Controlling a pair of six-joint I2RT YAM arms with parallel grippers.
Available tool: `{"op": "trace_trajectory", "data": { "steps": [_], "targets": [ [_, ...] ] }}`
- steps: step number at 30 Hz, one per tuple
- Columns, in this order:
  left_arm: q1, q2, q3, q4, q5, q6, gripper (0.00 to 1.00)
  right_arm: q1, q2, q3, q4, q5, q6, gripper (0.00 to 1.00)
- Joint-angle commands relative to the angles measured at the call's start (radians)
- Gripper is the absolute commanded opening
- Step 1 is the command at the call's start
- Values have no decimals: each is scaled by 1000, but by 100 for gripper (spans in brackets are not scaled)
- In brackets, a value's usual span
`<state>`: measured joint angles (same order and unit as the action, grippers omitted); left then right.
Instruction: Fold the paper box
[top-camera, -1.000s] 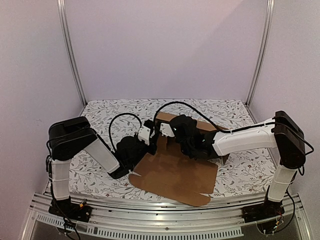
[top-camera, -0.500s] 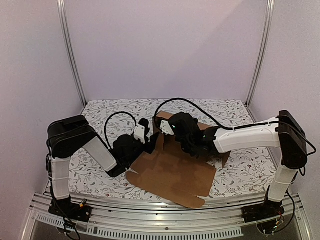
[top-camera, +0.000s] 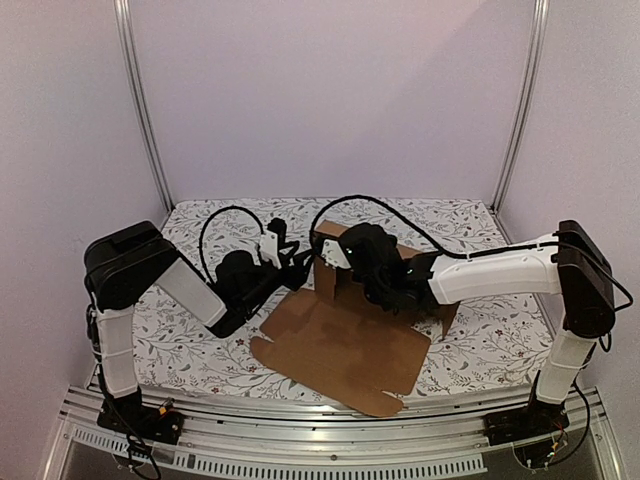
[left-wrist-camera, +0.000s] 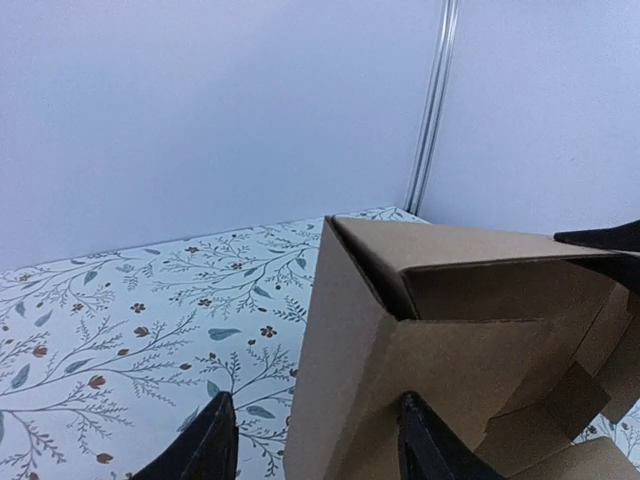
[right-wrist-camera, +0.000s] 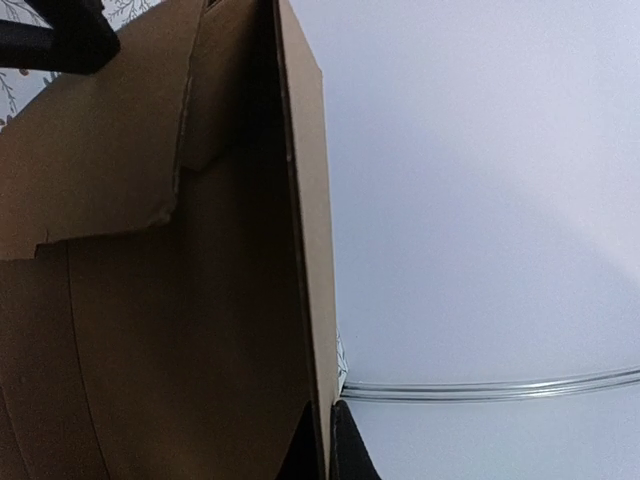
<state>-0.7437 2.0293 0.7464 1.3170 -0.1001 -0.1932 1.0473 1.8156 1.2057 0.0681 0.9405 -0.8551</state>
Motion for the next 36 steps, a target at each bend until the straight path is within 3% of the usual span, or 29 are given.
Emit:
{"op": "trace_trajectory", "data": {
  "steps": [1, 7, 17, 24, 36],
  "targets": [
    [19, 17, 75, -17, 123, -25, 55, 35, 67, -31, -110, -132, 5, 0],
    [20, -24, 30, -66, 186, -26, 55, 37, 104, -61, -25, -82, -33, 0],
    [20, -79, 34, -250, 136, 20, 50, 36, 44, -117, 82, -125, -35, 0],
    [20, -89, -44, -169, 136, 16, 51, 38, 99, -234, 397, -67, -143, 0],
    [24, -114, -116, -134, 243, 44, 54, 39, 58, -364, 652, -264, -319, 0]
  ]
}}
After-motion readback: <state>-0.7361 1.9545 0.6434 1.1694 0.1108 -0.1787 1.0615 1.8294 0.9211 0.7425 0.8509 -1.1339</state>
